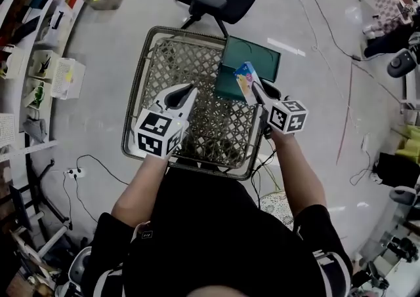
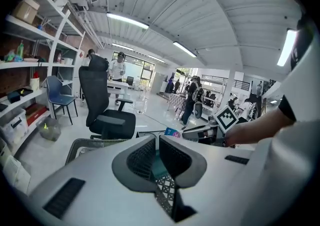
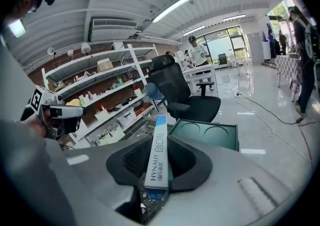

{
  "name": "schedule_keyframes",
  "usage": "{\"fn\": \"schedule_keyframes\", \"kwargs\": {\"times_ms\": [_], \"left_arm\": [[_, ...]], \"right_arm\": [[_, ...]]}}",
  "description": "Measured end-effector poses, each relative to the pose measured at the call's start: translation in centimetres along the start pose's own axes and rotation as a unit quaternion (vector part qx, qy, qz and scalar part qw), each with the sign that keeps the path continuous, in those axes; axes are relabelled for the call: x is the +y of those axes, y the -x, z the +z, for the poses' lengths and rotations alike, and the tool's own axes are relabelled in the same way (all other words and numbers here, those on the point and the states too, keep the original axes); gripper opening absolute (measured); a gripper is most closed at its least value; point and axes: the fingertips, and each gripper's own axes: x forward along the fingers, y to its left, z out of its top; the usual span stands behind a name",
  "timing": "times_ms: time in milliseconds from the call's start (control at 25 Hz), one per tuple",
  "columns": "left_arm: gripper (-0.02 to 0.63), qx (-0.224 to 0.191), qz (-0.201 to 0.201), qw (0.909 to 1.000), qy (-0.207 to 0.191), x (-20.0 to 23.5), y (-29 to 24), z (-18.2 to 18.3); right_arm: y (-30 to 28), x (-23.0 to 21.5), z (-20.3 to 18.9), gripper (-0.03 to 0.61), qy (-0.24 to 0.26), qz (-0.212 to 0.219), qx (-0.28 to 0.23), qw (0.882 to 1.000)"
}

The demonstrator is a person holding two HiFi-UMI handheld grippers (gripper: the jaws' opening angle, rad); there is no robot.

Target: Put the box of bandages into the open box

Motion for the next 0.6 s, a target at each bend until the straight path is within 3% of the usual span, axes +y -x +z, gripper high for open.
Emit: {"fn": "schedule_keyframes", "kwargs": {"times_ms": [320,600], "left_arm": [[0.028,0.024,-0.006,0.9992,0.031,1.7,-1.0,-2.9],[0.028,0.033,-0.008,0.9989,0.033,2.3,-1.0,-3.7]], "right_arm": [[-5.2,-1.1,-4.0,0.1,0.081,0.003,0.083,0.993],[-7.6,-1.0,-6.1,0.1,0.115,0.021,0.125,0.985]]}}
